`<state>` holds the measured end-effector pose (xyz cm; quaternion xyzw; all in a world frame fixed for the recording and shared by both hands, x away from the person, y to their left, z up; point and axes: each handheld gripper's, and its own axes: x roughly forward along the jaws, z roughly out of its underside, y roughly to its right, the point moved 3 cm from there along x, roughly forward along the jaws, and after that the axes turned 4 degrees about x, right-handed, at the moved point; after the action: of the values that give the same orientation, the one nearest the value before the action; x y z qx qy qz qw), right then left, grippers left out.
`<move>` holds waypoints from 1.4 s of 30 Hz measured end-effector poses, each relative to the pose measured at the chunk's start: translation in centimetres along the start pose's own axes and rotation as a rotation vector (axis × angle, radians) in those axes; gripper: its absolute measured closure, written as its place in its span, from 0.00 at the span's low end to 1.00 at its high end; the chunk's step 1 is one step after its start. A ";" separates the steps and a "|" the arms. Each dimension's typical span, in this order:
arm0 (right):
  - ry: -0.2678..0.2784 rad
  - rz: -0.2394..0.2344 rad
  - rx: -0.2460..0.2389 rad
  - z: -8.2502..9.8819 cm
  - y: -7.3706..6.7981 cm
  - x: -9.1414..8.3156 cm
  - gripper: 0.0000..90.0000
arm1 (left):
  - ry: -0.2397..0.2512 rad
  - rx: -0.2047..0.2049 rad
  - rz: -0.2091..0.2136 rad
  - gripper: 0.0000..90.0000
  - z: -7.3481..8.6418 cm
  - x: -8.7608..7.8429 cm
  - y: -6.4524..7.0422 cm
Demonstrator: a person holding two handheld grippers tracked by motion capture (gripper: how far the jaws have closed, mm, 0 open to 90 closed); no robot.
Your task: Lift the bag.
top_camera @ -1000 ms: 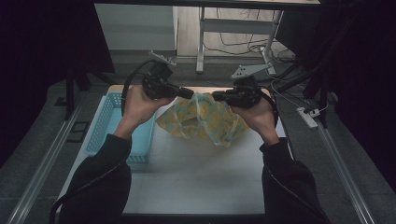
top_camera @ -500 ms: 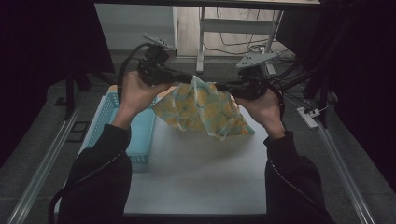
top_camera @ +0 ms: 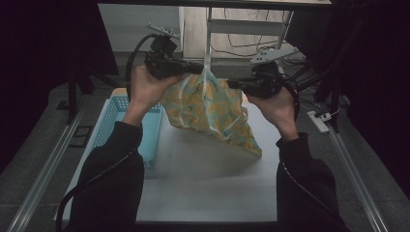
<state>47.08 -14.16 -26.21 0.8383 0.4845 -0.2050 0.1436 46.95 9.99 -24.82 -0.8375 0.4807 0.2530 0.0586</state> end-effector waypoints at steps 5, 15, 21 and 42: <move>-0.036 0.032 0.004 0.8 0.6 1.1 1.00 | -0.029 -0.012 -0.020 1.00 0.5 1.3 -1.1; -0.084 0.049 0.032 2.7 1.8 4.0 0.99 | -0.098 -0.013 -0.073 0.99 2.6 3.9 -3.0; -0.109 0.064 0.045 3.8 2.3 5.7 0.98 | -0.123 -0.022 -0.092 0.99 3.9 5.5 -4.1; -0.055 0.017 0.103 5.8 1.5 5.3 0.62 | -0.107 -0.016 -0.055 0.46 7.2 6.2 -3.6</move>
<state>49.59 -13.44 -33.75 0.8426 0.4621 -0.2514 0.1153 49.89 9.57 -34.59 -0.8361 0.4517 0.2996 0.0843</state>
